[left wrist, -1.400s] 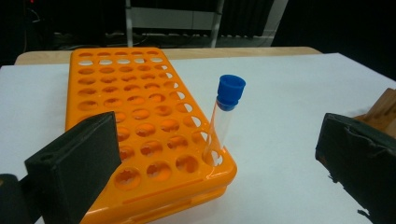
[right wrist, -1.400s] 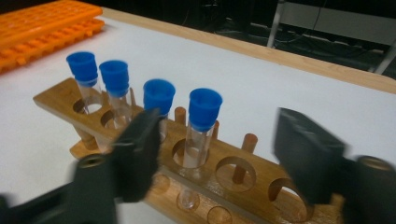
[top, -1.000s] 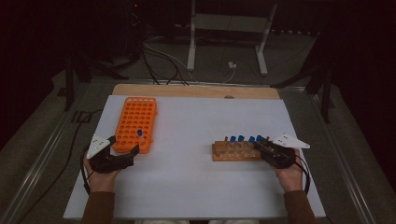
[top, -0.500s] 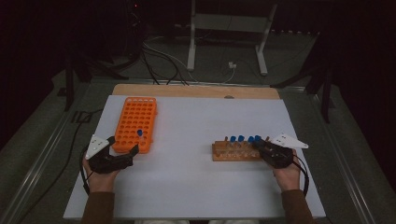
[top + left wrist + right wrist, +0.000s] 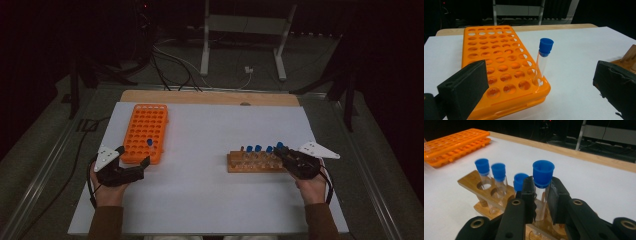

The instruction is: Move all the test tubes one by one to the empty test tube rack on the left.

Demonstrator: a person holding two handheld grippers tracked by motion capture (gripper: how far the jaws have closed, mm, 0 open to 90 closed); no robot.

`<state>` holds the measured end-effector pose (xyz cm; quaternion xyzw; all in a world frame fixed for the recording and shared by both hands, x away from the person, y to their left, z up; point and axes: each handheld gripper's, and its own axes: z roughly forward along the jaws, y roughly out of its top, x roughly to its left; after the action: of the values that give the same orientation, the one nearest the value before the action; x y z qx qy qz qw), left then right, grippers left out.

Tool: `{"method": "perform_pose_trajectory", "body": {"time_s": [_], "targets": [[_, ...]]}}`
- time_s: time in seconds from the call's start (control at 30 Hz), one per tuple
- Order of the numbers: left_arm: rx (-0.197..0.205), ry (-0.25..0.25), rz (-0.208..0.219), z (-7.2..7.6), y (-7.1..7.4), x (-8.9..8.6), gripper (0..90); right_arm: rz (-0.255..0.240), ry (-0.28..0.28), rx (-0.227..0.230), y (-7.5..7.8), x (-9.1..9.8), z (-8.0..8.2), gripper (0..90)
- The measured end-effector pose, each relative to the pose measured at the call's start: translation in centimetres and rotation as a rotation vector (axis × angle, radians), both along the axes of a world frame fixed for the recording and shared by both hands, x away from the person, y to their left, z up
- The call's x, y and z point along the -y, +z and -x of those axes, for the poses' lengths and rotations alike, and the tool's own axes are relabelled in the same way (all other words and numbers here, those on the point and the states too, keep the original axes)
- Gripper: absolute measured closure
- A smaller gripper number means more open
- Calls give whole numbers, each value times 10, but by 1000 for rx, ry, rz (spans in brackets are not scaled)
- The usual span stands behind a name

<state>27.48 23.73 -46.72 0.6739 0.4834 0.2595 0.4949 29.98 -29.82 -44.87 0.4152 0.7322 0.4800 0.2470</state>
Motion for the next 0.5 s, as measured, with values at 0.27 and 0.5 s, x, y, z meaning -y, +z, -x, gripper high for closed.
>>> {"method": "perform_pose_trajectory", "body": {"time_s": [0.27, 0.5], "targets": [[4, 3, 2, 1, 1, 0, 7, -6, 1, 35, 19, -1, 3, 771], [5, 2, -5, 1, 2, 1, 7, 2, 8, 51, 32, -1, 8, 771]]}}
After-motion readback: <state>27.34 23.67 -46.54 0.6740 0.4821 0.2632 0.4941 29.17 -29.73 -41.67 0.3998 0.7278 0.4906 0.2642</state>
